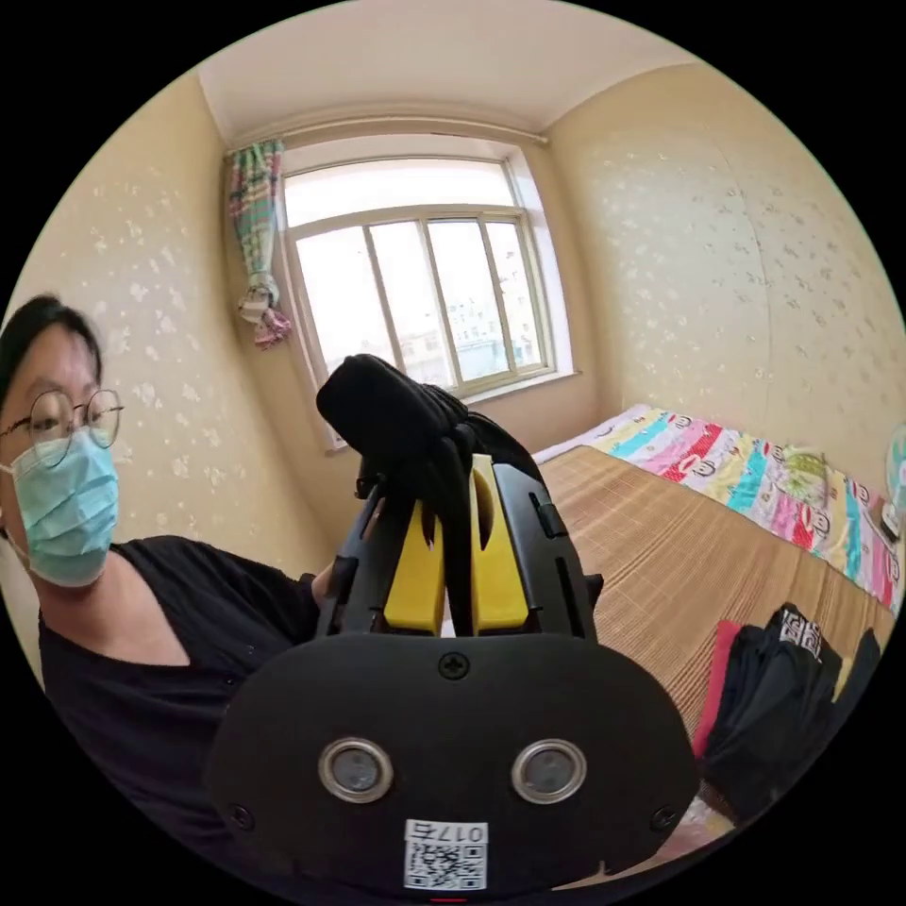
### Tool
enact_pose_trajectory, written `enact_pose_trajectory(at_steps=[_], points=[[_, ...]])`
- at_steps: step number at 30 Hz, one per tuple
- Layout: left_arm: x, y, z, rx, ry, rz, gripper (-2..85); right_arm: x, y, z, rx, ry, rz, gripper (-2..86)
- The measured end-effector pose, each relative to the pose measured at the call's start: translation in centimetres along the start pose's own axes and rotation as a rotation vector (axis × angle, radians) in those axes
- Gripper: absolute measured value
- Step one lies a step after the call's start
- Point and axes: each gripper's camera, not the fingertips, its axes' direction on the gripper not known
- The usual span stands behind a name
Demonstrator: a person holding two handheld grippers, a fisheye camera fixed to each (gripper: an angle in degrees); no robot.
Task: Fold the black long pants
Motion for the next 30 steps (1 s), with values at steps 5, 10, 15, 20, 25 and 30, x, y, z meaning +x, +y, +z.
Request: enact_pose_trajectory(at_steps=[5,10,15,20,25,30], points=[[-12.9,7.8,6.2,-0.205,-0.247,-0.351,14.4,12.8,2.8,11.4,-0.284,0.448,0.32,5.7],[-19.5,22.6,7.0,-0.143,-0.013,-0.562,19.3,21.7,12.9,18.0,-0.507,0.467,0.536,5.8],[-17.8,26.8,8.8,-0.3,-0.19,-0.485,20.1,16.6,15.7,16.0,-0.406,0.369,0.439,5.6],[-15.7,27.4,12.5,-0.368,-0.286,-0.379,20.7,4.3,8.9,7.8,-0.163,0.28,0.071,5.5],[-10.8,27.2,14.8,-0.27,-0.367,-0.225,23.8,-6.4,4.1,-0.4,-0.007,0.171,-0.186,5.6],[3.7,25.8,13.8,-0.064,-0.398,0.115,23.5,-9.8,4.1,-6.0,0.081,0.172,-0.191,5.5]])
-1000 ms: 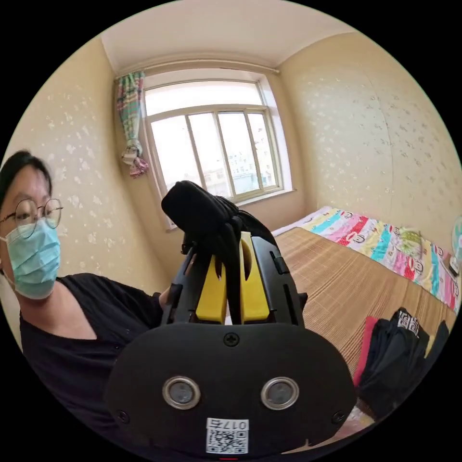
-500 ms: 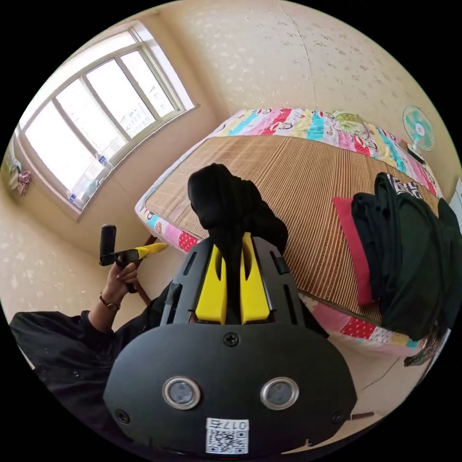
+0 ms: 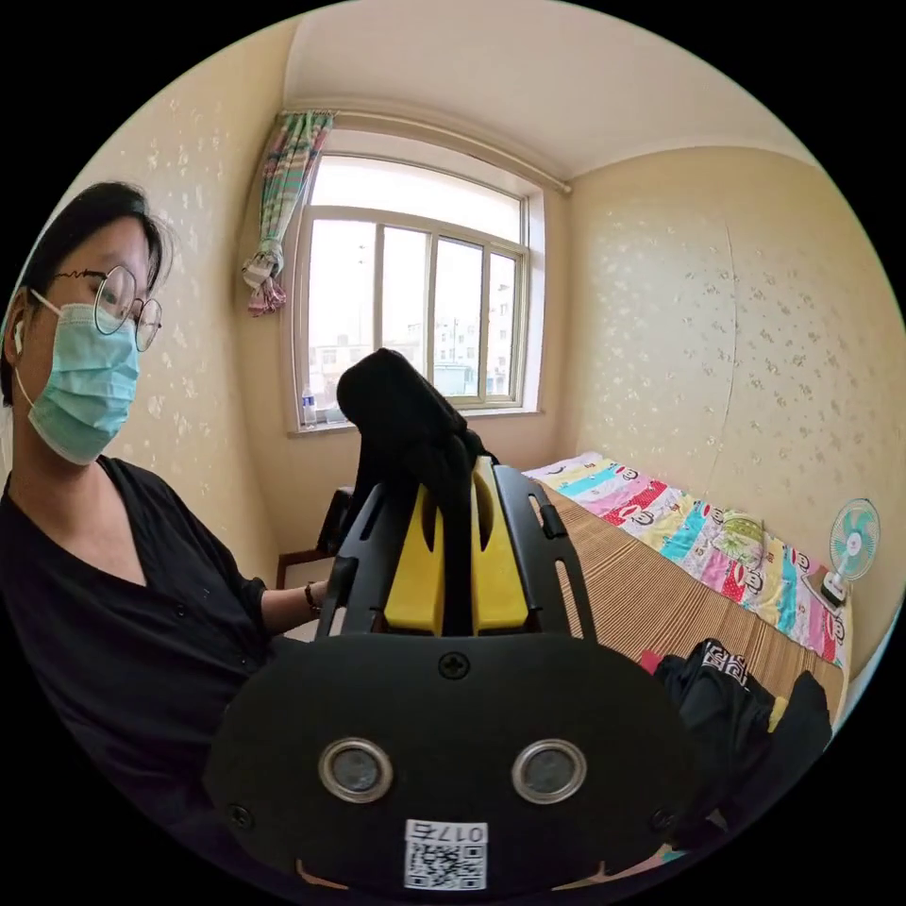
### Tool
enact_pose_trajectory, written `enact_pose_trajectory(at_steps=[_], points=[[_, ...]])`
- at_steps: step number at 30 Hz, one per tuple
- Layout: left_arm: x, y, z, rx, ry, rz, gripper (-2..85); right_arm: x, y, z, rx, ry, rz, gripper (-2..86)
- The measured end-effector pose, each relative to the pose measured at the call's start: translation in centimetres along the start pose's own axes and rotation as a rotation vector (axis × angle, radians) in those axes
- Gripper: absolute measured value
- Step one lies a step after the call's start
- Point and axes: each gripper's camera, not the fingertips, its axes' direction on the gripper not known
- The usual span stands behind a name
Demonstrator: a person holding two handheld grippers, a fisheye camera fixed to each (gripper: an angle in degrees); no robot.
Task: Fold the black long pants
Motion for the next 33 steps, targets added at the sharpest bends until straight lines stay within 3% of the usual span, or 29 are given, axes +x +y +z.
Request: enact_pose_trajectory(at_steps=[3,4,6,10,13,15,20,23,26,29,33], points=[[8.1,-1.1,-4.9,0.153,-0.099,0.229,17.7,0.6,1.0,-3.8,0.103,-0.005,0.055,5.4],[10.4,-1.1,-7.0,0.223,-0.071,0.306,11.3,0.6,1.3,-5.4,0.145,0.0,0.078,5.2],[12.8,-0.7,-9.2,0.269,0.021,0.406,8.6,0.2,1.4,-7.3,0.193,-0.007,0.074,5.3],[15.0,0.6,-8.5,-0.008,0.159,0.385,19.1,-2.0,-0.4,-10.1,0.245,0.017,0.063,5.3],[15.8,5.5,-8.4,-0.017,0.224,0.374,16.3,-3.3,-2.7,-11.5,0.27,0.029,0.063,5.4],[17.2,8.1,-7.7,-0.05,0.16,0.379,12.8,-4.1,-4.2,-12.3,0.285,0.058,0.08,5.4],[24.2,9.7,-3.3,-0.21,-0.035,0.513,18.7,-8.7,-8.8,-14.4,0.306,0.05,-0.017,5.4],[28.7,8.6,-4.4,-0.05,-0.108,0.63,16.6,-11.8,-11.3,-15.3,0.296,0.093,-0.054,5.3],[30.8,6.0,-8.0,0.198,-0.142,0.64,5.9,-13.6,-13.1,-16.6,0.302,0.051,-0.092,5.2],[30.3,1.4,-13.2,0.372,-0.061,0.559,3.4,-14.0,-15.1,-18.8,0.337,0.085,-0.054,5.1],[25.2,-9.7,-20.9,0.509,0.219,0.279,3.2,-14.5,-18.0,-23.2,0.446,0.135,-0.092,5.2]])
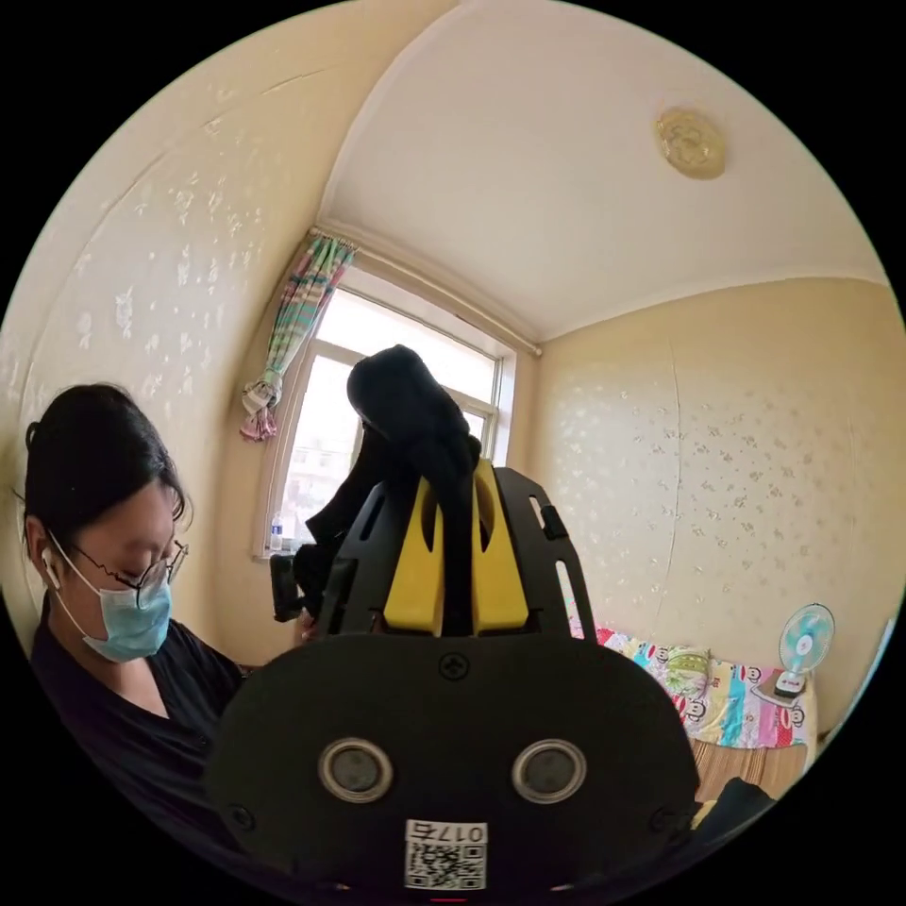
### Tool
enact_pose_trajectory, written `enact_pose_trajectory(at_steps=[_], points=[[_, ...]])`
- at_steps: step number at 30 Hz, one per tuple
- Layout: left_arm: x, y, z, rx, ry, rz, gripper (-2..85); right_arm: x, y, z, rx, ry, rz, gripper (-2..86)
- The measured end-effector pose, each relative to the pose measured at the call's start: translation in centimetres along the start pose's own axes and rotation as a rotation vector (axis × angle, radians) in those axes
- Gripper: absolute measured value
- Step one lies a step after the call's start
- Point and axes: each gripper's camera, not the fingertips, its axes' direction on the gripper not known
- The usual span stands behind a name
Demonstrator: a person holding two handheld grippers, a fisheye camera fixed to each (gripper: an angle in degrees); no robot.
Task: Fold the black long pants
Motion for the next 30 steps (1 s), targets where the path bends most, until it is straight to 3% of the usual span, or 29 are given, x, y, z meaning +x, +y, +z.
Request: enact_pose_trajectory(at_steps=[3,10,17,24,26,28,30], points=[[-2.9,-8.5,0.5,0.05,0.135,-0.079,3.2,-0.6,-4.7,-2.0,0.04,-0.025,-0.077,5.3],[6.2,-25.2,0.4,0.102,-0.096,0.255,3.7,-4.4,-15.8,-6.5,0.055,0.044,-0.174,5.6],[5.5,-35.9,1.9,0.123,-0.106,0.212,3.7,-1.6,-20.8,-5.9,0.04,0.037,-0.106,6.4],[-10.0,-32.9,14.7,-0.067,-0.322,0.014,4.2,15.4,-11.5,8.6,-0.129,0.134,0.224,7.2],[-17.7,-32.6,23.0,-0.228,-0.461,-0.02,5.2,25.6,-7.0,18.1,-0.24,0.29,0.397,8.6],[-30.5,-28.6,32.7,-0.593,-0.589,-0.169,8.3,32.0,-1.5,23.3,-0.334,0.425,0.496,9.7],[-37.7,-22.0,34.6,-0.763,-0.663,-0.265,9.4,35.9,5.8,25.5,-0.407,0.535,0.611,10.1]])
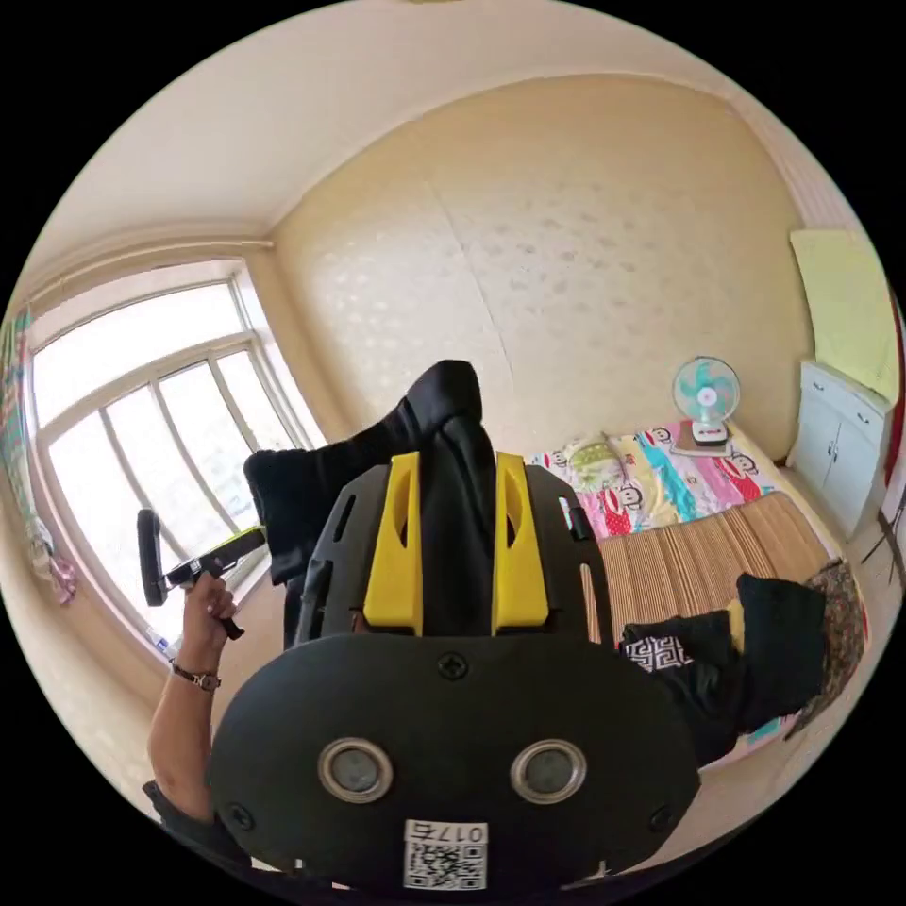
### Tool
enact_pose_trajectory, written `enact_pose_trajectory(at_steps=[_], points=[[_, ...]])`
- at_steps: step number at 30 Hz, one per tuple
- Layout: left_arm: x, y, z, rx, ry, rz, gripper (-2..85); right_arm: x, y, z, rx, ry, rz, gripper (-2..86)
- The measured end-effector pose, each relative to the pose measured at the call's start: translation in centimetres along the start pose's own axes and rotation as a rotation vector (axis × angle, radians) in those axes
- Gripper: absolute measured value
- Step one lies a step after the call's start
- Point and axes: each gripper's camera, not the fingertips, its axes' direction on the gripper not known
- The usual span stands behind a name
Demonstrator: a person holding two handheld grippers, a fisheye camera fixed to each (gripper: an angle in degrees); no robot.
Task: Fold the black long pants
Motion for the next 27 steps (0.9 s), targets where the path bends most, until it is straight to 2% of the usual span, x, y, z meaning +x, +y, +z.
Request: enact_pose_trajectory(at_steps=[2,5,7,11,12,14,15,19,22,25,27], points=[[-4.0,3.6,6.1,-0.025,0.013,-0.031,9.8,4.9,5.5,6.8,-0.095,-0.068,0.043,9.3],[-9.2,12.6,16.4,-0.171,0.164,0.026,10.9,8.9,15.2,14.0,-0.342,-0.16,-0.094,8.5],[-11.7,22.9,24.7,-0.392,0.251,0.106,11.6,11.2,23.1,17.1,-0.492,-0.166,-0.166,8.8],[-12.6,42.1,32.7,-0.66,0.302,0.189,12.5,16.2,42.3,21.2,-0.773,-0.161,-0.244,10.1],[-12.2,47.4,33.8,-0.725,0.316,0.199,12.4,16.8,44.7,21.4,-0.803,-0.159,-0.241,10.5],[-11.8,52.9,32.6,-0.702,0.345,0.19,10.8,18.7,52.1,20.8,-0.863,-0.165,-0.203,11.6],[-13.2,54.4,29.6,-0.552,0.367,0.104,8.9,19.1,53.4,20.4,-0.86,-0.163,-0.186,11.8],[-19.1,57.5,23.9,-0.385,0.419,-0.175,14.3,21.5,57.9,15.2,-0.764,-0.263,-0.023,12.7],[-22.0,59.6,23.5,-0.389,0.309,-0.228,14.3,20.7,59.8,12.8,-0.822,-0.298,-0.063,11.7],[-23.9,60.8,25.8,-0.451,0.333,-0.264,13.5,18.7,61.7,12.2,-0.986,-0.315,-0.189,5.7],[-24.8,61.2,27.2,-0.481,0.309,-0.275,13.1,18.7,61.5,10.9,-0.982,-0.316,-0.219,3.9]])
